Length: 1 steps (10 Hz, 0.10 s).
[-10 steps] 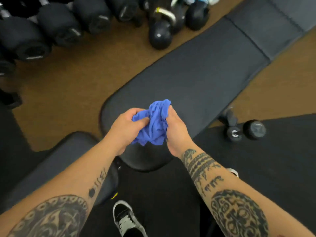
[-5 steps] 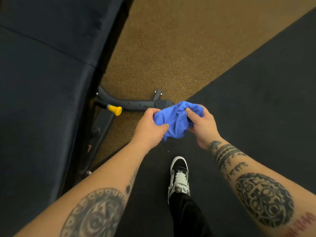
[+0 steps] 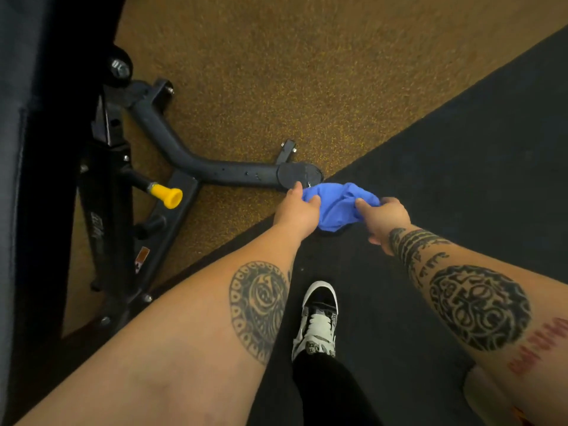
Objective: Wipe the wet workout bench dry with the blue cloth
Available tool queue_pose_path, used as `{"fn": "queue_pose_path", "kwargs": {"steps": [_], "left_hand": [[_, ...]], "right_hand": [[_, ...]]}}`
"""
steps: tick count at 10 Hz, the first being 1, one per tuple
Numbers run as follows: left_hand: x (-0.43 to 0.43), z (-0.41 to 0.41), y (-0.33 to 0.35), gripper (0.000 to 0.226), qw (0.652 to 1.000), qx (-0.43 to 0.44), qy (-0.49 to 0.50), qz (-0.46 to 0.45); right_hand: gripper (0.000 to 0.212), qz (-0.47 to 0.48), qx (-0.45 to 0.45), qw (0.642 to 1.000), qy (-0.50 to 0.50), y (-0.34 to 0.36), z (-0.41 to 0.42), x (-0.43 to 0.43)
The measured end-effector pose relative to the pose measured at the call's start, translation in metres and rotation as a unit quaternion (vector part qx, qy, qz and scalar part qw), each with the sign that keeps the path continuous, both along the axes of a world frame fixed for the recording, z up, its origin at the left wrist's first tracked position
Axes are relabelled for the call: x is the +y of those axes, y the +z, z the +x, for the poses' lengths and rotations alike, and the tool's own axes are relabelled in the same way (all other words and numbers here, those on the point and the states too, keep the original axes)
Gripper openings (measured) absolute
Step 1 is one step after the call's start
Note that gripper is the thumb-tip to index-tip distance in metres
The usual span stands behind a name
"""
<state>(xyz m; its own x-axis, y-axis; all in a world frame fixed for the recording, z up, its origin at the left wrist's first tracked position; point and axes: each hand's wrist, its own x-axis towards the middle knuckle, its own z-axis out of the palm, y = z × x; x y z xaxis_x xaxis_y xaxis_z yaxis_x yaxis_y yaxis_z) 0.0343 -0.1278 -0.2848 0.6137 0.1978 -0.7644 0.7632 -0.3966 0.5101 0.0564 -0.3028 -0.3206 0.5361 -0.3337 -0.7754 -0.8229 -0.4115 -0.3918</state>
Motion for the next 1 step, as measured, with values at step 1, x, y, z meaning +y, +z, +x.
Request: {"fn": "queue_pose_path", "kwargs": {"steps": [1], "left_hand": [[0.0025,-0.0043,0.0194,0.058,1.0,0.002,0.005,0.021]], "right_hand": [[0.055,0.0,0.087,0.995,0.048,0.0117,-0.0181,-0.0247]]}}
